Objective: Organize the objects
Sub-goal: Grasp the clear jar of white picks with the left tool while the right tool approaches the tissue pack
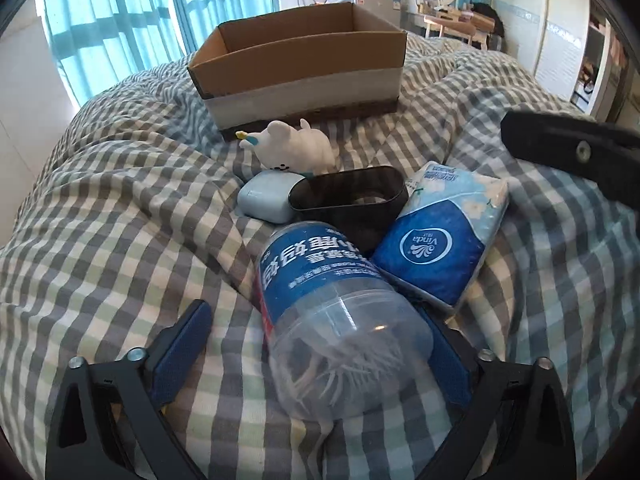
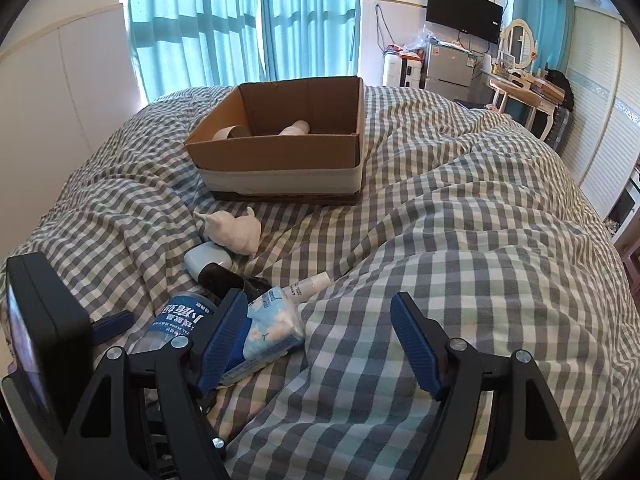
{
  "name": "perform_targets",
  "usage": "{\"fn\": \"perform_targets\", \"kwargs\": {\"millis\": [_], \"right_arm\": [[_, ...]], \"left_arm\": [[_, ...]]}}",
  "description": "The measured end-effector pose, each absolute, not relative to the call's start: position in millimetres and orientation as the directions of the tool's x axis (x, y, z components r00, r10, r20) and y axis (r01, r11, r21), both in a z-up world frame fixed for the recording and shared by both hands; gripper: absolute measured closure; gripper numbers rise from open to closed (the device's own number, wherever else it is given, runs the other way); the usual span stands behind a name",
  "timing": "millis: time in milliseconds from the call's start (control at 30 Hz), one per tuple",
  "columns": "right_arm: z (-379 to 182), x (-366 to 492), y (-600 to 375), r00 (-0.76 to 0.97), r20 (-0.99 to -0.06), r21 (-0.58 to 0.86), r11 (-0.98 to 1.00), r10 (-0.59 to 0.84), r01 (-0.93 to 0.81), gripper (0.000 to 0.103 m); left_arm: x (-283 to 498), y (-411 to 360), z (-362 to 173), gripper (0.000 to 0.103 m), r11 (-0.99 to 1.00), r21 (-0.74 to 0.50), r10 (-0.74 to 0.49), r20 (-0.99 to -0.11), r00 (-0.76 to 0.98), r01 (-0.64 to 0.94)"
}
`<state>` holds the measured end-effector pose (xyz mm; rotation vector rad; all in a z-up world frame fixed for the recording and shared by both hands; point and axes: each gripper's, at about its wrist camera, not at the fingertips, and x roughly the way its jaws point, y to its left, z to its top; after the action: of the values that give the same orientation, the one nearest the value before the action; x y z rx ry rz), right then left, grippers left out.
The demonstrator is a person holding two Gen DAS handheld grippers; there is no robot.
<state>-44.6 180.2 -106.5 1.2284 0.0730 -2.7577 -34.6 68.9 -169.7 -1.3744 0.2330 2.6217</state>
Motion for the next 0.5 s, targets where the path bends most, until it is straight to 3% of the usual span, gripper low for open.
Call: {"fn": "perform_targets", "kwargs": {"millis": [33, 333, 500], "right_arm": [[-107.7, -44.5, 178.4, -0.661, -0.745, 0.002, -0.991, -0.091, 0.134, 0.029], [-116.8, -42.2, 164.7, -0.652, -0.744, 0.003, -0.977, -0.143, 0.211, 0.029], [-127.8, -47.1, 161.2, -0.619, -0.768, 0.018, -0.971, -0.165, 0.236, 0.029]], "left_arm": [[-34.3, 67.7, -168.7, 0.029, -0.971, 0.038, 0.103, -0.824, -0.557, -0.236], [-22.4, 43.7, -126.7, 0.037, -0.976, 0.008, 0.13, -0.775, -0.619, -0.216], [-24.4, 24.8, -107.6, 0.037, -0.987, 0.065, 0.055, -0.733, -0.678, -0.149]]}}
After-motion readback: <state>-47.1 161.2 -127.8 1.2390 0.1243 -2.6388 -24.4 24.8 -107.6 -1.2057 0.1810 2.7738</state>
